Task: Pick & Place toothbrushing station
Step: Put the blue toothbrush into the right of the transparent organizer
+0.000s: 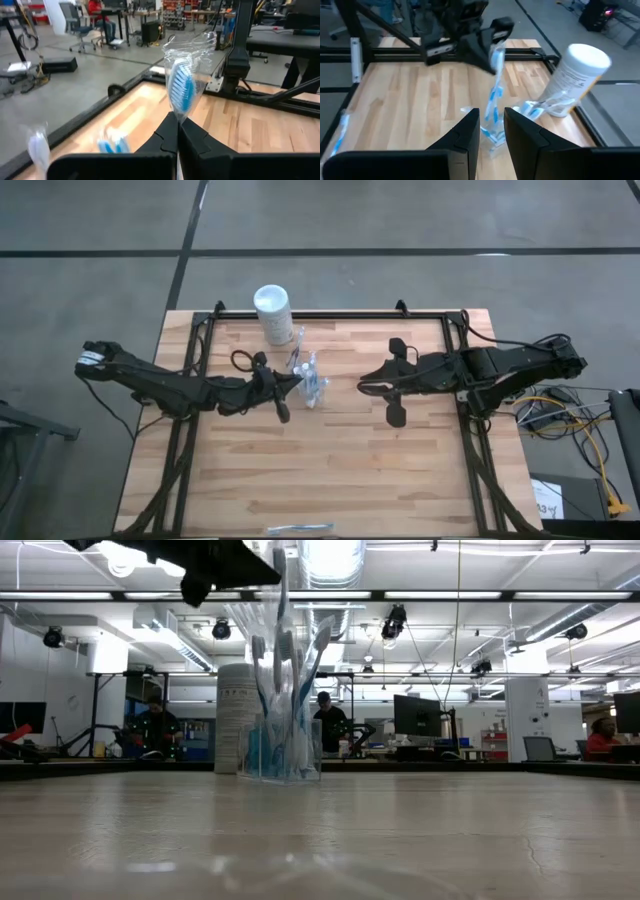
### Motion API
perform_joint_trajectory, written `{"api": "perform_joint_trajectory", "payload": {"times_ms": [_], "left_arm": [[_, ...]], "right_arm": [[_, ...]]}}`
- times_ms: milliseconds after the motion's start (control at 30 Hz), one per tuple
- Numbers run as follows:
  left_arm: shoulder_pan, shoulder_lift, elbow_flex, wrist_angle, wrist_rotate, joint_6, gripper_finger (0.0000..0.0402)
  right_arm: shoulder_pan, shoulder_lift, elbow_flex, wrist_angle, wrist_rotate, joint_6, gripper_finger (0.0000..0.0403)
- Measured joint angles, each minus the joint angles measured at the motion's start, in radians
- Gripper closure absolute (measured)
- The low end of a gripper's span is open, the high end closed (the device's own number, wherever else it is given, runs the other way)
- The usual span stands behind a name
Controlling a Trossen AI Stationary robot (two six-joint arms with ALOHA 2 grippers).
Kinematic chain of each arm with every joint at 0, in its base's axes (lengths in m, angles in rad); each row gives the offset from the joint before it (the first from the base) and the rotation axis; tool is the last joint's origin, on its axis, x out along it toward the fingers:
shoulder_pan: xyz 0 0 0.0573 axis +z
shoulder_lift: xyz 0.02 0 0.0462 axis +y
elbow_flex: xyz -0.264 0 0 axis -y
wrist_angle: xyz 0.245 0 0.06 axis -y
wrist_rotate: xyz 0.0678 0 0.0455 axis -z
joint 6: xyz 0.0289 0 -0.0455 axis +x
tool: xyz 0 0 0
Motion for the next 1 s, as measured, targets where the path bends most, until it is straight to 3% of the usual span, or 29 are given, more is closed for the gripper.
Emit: {"api": "perform_joint_trajectory", "payload": {"times_ms": [167, 400, 1000], "left_arm": [[0.000, 0.050, -0.015, 0.000, -0.033, -0.078, 0.0401], [-0.003, 0.120, -0.013, 0.090, -0.106, -0.064, 0.0401], [-0.083, 0.219, -0.013, 0.032, -0.171, -0.181, 0.0401]], "right_arm": [[-0.018, 0.000, 0.000, 0.005, 0.013, 0.000, 0.0324], [-0.022, 0.000, 0.000, 0.005, 0.012, 0.000, 0.0327], [-0.022, 0.000, 0.000, 0.003, 0.009, -0.018, 0.0329]]}}
